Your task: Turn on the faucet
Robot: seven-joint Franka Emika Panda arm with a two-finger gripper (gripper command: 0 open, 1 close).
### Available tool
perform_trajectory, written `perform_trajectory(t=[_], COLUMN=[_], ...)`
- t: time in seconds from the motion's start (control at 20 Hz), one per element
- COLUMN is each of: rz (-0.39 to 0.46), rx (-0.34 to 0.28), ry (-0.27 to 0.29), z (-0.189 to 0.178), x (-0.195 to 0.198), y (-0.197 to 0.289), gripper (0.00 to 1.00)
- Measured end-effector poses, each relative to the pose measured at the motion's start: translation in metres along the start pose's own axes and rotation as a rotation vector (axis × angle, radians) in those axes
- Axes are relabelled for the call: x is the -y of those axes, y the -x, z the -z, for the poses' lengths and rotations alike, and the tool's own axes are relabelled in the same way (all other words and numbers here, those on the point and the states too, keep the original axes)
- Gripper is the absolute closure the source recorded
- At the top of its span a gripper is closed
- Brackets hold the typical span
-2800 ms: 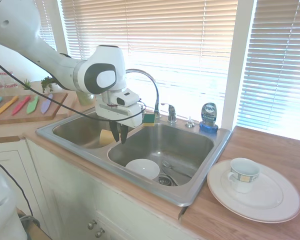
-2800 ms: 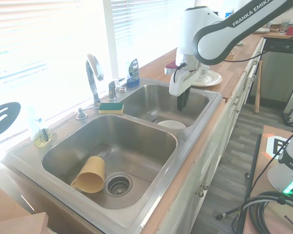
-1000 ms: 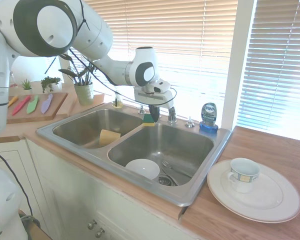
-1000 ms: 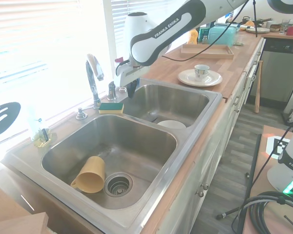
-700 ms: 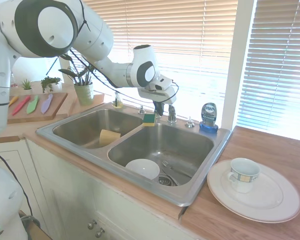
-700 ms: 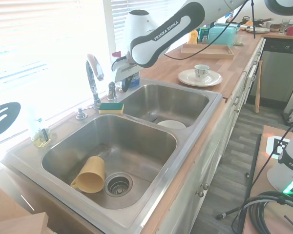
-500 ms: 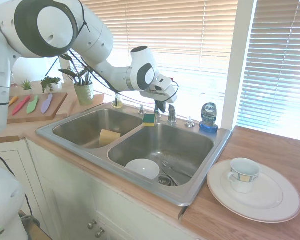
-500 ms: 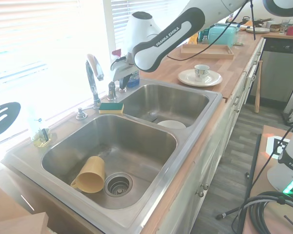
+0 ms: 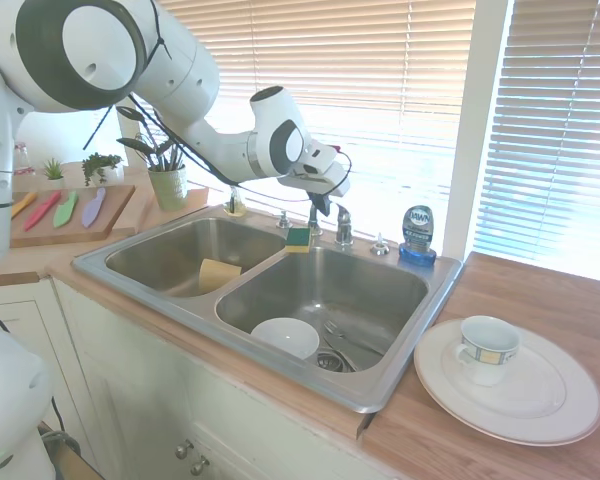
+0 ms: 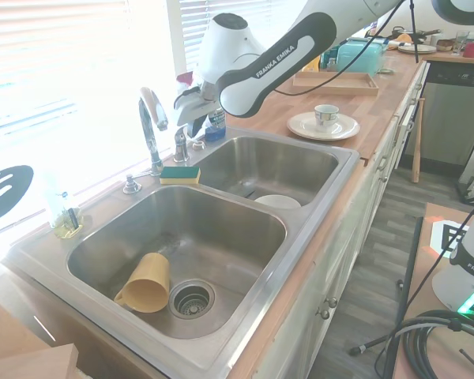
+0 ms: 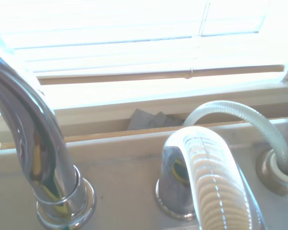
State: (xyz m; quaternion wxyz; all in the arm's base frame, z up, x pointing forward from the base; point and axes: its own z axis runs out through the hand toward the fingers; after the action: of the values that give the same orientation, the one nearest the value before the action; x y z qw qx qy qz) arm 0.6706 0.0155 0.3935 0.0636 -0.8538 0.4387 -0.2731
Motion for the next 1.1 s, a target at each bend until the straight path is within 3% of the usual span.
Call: perform_trajectory(t=[0.75, 1.1], rz=[-0.011, -0.014], rx=[-0.066, -0.063], ry=[-0.054, -0.056], z=[0.019, 0.014], x=[0.023, 0.024], y=[-0.030, -0.032], gripper=[1.00, 1.00])
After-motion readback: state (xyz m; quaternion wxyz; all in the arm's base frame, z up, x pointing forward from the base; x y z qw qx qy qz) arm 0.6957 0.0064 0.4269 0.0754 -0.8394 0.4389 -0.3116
